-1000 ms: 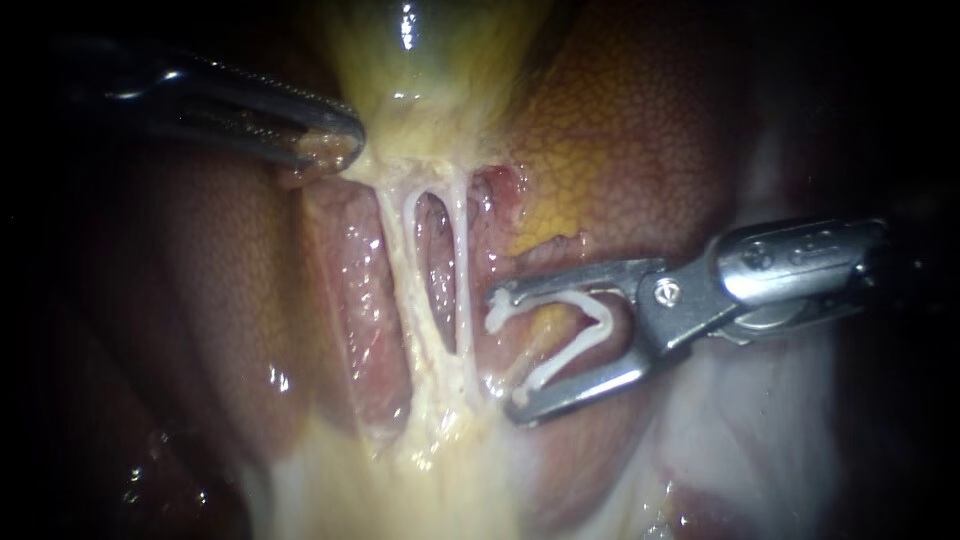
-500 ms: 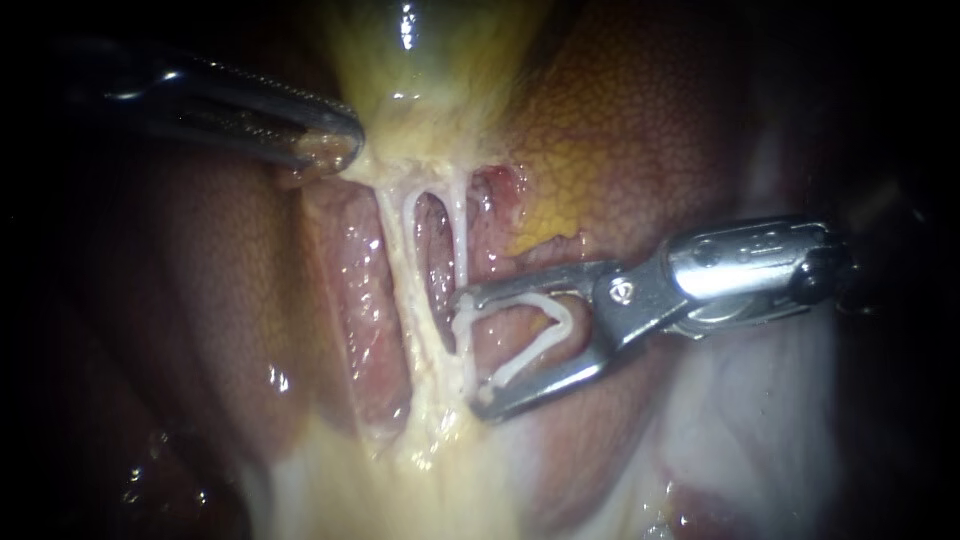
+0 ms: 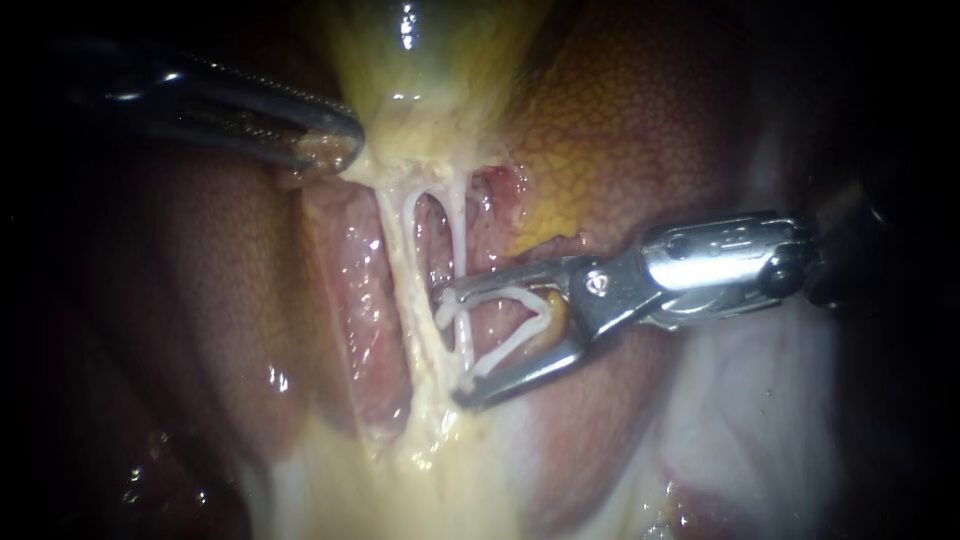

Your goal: Clipping first clip left tube

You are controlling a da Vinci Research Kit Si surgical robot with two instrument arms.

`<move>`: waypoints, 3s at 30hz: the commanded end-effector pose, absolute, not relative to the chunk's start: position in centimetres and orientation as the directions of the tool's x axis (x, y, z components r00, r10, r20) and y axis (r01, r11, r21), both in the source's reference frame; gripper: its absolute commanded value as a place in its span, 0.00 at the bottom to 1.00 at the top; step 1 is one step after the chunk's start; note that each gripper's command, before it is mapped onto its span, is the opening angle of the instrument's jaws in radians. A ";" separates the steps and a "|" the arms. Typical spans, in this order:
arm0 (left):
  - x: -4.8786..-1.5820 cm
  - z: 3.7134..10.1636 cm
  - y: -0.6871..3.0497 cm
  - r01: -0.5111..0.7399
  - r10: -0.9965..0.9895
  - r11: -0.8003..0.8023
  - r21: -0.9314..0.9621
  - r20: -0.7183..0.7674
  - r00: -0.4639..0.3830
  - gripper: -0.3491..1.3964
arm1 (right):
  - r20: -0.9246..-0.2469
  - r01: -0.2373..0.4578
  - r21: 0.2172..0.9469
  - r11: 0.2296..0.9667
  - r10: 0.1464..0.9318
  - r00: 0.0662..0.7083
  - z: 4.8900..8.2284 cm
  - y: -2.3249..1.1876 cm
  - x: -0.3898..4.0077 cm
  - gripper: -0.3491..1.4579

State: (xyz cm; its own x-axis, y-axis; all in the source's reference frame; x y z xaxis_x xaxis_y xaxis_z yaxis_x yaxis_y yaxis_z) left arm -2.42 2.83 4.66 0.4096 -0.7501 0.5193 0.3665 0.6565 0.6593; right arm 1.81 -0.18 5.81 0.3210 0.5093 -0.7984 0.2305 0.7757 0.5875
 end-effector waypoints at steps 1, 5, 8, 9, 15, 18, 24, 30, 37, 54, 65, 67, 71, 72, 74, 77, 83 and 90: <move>-2.42 4.66 2.83 0.367 -0.750 0.657 0.659 0.519 0.410 0.00 | -0.796 0.233 0.591 0.773 0.512 0.323 5.83 -0.18 1.81 0.51; -2.42 4.66 2.83 0.367 -0.750 0.657 0.659 0.519 0.410 0.00 | -0.799 0.245 0.588 0.771 0.506 0.324 5.90 -0.18 1.84 0.51; -2.42 4.67 2.83 0.367 -0.750 0.657 0.659 0.520 0.410 0.00 | -0.800 0.246 0.587 0.771 0.505 0.324 5.93 -0.17 1.88 0.51; -2.43 4.67 2.83 0.367 -0.750 0.657 0.659 0.520 0.410 0.00 | -0.800 0.248 0.586 0.771 0.505 0.324 5.94 -0.17 1.89 0.51; -2.43 4.68 2.83 0.367 -0.750 0.657 0.658 0.520 0.409 0.00 | -0.803 0.271 0.586 0.764 0.504 0.318 5.98 -0.16 1.94 0.51; -2.44 4.68 2.83 0.368 -0.750 0.657 0.658 0.520 0.409 0.00 | -0.803 0.288 0.591 0.754 0.516 0.297 5.98 -0.16 1.96 0.51; -2.44 4.69 2.83 0.367 -0.750 0.657 0.658 0.520 0.410 0.00 | -0.801 0.330 0.599 0.730 0.544 0.251 5.97 -0.17 2.06 0.51; -2.44 4.69 2.83 0.367 -0.750 0.657 0.658 0.520 0.410 0.00 | -0.790 0.383 0.608 0.695 0.574 0.214 5.93 -0.20 2.10 0.50; -2.44 4.69 2.83 0.367 -0.750 0.657 0.658 0.520 0.410 0.00 | -0.785 0.421 0.607 0.674 0.590 0.187 5.85 -0.27 2.13 0.49; -2.43 4.69 2.83 0.367 -0.749 0.657 0.658 0.520 0.410 0.00 | -0.787 0.526 0.587 0.616 0.585 0.194 5.61 -0.45 2.26 0.41; -2.42 4.69 2.83 0.367 -0.749 0.657 0.658 0.520 0.410 0.00 | -0.782 0.522 0.594 0.612 0.591 0.197 5.59 -0.53 2.34 0.36; -2.42 4.69 2.83 0.367 -0.749 0.657 0.658 0.520 0.410 0.00 | -0.780 0.521 0.598 0.609 0.591 0.204 5.61 -0.56 2.36 0.35; -2.42 4.69 2.83 0.367 -0.749 0.657 0.658 0.520 0.410 0.00 | -0.785 0.515 0.597 0.615 0.581 0.217 5.67 -0.62 2.39 0.34; -2.42 4.69 2.83 0.367 -0.749 0.657 0.658 0.520 0.410 0.00 | -0.786 0.515 0.597 0.616 0.578 0.220 5.68 -0.63 2.39 0.33; -2.42 4.69 2.83 0.367 -0.749 0.657 0.658 0.520 0.410 0.00 | -0.787 0.512 0.597 0.618 0.576 0.222 5.70 -0.65 2.40 0.33; -2.42 4.69 2.83 0.367 -0.749 0.657 0.658 0.520 0.410 0.00 | -0.788 0.512 0.596 0.619 0.573 0.225 5.73 -0.67 2.40 0.32; -2.42 4.69 2.83 0.367 -0.749 0.657 0.658 0.520 0.410 0.00 | -0.786 0.507 0.601 0.618 0.574 0.230 5.75 -0.68 2.41 0.32; -2.42 4.69 2.83 0.367 -0.749 0.657 0.658 0.520 0.410 0.00 | -0.748 0.474 0.649 0.595 0.613 0.254 5.75 -0.68 2.42 0.19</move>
